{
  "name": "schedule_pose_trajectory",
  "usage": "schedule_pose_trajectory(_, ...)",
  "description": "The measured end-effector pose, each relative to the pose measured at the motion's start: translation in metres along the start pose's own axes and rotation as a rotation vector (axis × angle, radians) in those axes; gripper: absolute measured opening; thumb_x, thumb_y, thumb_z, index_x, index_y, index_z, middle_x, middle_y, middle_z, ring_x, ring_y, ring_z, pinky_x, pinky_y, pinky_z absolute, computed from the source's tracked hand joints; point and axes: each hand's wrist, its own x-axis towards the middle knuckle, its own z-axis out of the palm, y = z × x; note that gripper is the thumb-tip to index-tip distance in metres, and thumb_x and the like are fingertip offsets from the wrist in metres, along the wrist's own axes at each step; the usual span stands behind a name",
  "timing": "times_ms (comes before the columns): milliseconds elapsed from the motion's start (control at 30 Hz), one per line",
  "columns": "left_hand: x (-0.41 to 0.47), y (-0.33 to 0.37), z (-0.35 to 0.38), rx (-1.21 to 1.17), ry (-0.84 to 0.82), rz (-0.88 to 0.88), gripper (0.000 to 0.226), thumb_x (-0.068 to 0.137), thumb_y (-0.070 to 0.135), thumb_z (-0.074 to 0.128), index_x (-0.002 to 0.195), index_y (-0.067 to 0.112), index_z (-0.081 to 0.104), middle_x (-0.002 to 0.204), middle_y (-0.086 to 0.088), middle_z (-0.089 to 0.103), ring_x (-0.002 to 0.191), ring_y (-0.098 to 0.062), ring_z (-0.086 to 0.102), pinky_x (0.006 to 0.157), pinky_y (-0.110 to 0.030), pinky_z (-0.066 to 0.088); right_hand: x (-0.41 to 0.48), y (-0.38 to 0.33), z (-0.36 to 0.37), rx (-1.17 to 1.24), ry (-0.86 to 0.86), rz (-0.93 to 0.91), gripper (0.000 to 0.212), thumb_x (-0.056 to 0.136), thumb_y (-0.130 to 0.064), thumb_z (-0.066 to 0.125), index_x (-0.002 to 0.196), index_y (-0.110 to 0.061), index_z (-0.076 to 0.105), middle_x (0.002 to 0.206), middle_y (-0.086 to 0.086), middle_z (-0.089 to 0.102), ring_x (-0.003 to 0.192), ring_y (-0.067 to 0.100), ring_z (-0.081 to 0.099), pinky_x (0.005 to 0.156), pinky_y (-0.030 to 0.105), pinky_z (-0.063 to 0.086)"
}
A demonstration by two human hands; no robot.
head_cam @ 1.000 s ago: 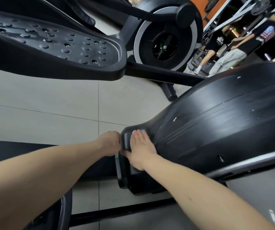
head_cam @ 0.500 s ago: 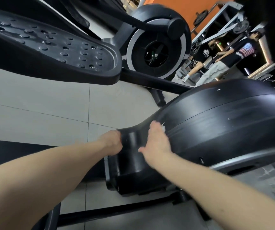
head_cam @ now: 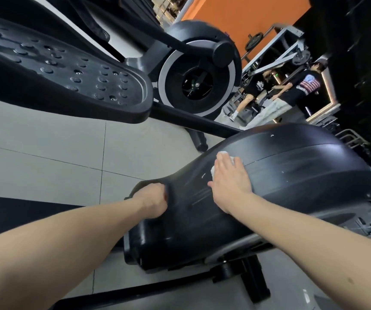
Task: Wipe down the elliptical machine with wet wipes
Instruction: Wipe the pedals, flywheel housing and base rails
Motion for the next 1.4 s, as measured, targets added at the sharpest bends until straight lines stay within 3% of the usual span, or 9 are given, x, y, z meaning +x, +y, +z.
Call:
schedule_pose_trajectory(100, 0.004, 0.004, 0.005, 0.034, -0.008, 0.042, 0.018, 0.096, 0.011, 0.045, 0.103, 0.013, 0.062, 0.116, -0.007, 0.068, 0.107, -0.026, 0.065, 0.085, -0.032, 0.051, -0.009, 0.001, 0.004, -0.023, 0.027, -0.094, 0.039, 0.099, -0.032, 0.038, 0.122, -0.008, 0.058, 0.118, 0.015, 0.046, 0.118, 0.032, 0.035, 0.096, 0.045, 0.036)
schedule_pose_trajectory(233, 0.006, 0.005, 0.009, 0.036, -0.036, 0.037, 0.024, 0.095, 0.010, 0.044, 0.073, 0.019, 0.044, 0.090, -0.001, 0.058, 0.085, -0.025, 0.059, 0.070, -0.028, 0.041, -0.014, -0.003, 0.013, 0.001, 0.034, -0.118, 0.048, 0.097, -0.032, 0.040, 0.132, 0.000, 0.050, 0.137, 0.021, 0.041, 0.132, 0.038, 0.033, 0.108, 0.048, 0.029)
schedule_pose_trajectory(467, 0.020, 0.040, -0.021, -0.074, 0.059, -0.054, 0.031, 0.092, 0.010, 0.049, 0.121, 0.012, 0.061, 0.124, -0.011, 0.065, 0.115, -0.031, 0.063, 0.093, -0.035, 0.051, -0.016, 0.013, 0.012, -0.081, 0.086, -0.175, 0.046, 0.098, -0.036, 0.040, 0.125, -0.005, 0.060, 0.129, 0.016, 0.041, 0.117, 0.037, 0.038, 0.097, 0.048, 0.034)
schedule_pose_trajectory(633, 0.019, 0.069, -0.003, -0.373, 0.138, -0.185, 0.019, 0.089, 0.009, 0.048, 0.102, 0.015, 0.061, 0.103, -0.004, 0.068, 0.091, -0.026, 0.063, 0.078, -0.032, 0.049, -0.009, 0.027, 0.018, -0.001, 0.130, -0.354, 0.046, 0.103, -0.038, 0.033, 0.127, -0.009, 0.060, 0.127, 0.014, 0.050, 0.120, 0.035, 0.042, 0.107, 0.047, 0.033)
schedule_pose_trajectory(800, 0.020, 0.059, 0.000, -0.290, 0.104, -0.132, 0.011, 0.087, 0.010, 0.050, 0.090, 0.019, 0.056, 0.104, -0.006, 0.070, 0.094, -0.027, 0.065, 0.082, -0.033, 0.053, 0.000, 0.020, 0.017, 0.121, 0.131, -0.366, 0.045, 0.096, -0.033, 0.042, 0.130, -0.004, 0.050, 0.126, 0.014, 0.053, 0.118, 0.033, 0.047, 0.108, 0.046, 0.033)
schedule_pose_trajectory(933, 0.020, 0.044, -0.014, -0.205, 0.105, -0.105, 0.025, 0.088, 0.013, 0.052, 0.110, 0.016, 0.063, 0.113, -0.003, 0.068, 0.105, -0.027, 0.066, 0.086, -0.034, 0.054, 0.001, -0.027, -0.003, -0.048, 0.020, -0.429, 0.043, 0.095, -0.027, 0.040, 0.125, -0.001, 0.055, 0.116, 0.021, 0.050, 0.101, 0.034, 0.044, 0.094, 0.050, 0.035)
schedule_pose_trajectory(1167, 0.021, 0.037, -0.024, -0.258, 0.077, -0.112, 0.028, 0.087, 0.013, 0.051, 0.111, 0.016, 0.064, 0.113, -0.006, 0.069, 0.104, -0.030, 0.066, 0.094, -0.040, 0.056, 0.010, 0.049, 0.006, 0.219, 0.110, -0.300, 0.058, 0.101, -0.037, 0.046, 0.150, -0.007, 0.039, 0.152, 0.011, 0.042, 0.146, 0.029, 0.029, 0.125, 0.039, 0.013)
schedule_pose_trajectory(1300, 0.027, 0.040, -0.020, -0.273, 0.079, -0.091, 0.029, 0.090, 0.013, 0.050, 0.115, 0.016, 0.065, 0.113, -0.006, 0.070, 0.101, -0.029, 0.067, 0.091, -0.037, 0.056, 0.009, 0.013, 0.002, 0.168, 0.001, -0.321, 0.058, 0.102, -0.038, 0.040, 0.145, 0.001, 0.042, 0.143, 0.019, 0.044, 0.130, 0.036, 0.041, 0.112, 0.047, 0.032)
schedule_pose_trajectory(1400, 0.026, 0.036, -0.017, -0.264, 0.068, -0.095, 0.029, 0.091, 0.012, 0.050, 0.116, 0.016, 0.065, 0.115, -0.004, 0.069, 0.106, -0.027, 0.065, 0.090, -0.033, 0.054, 0.010, -0.035, -0.009, -0.017, -0.088, -0.424, 0.037, 0.095, -0.036, 0.048, 0.116, -0.011, 0.064, 0.108, 0.016, 0.048, 0.089, 0.031, 0.042, 0.079, 0.042, 0.034)
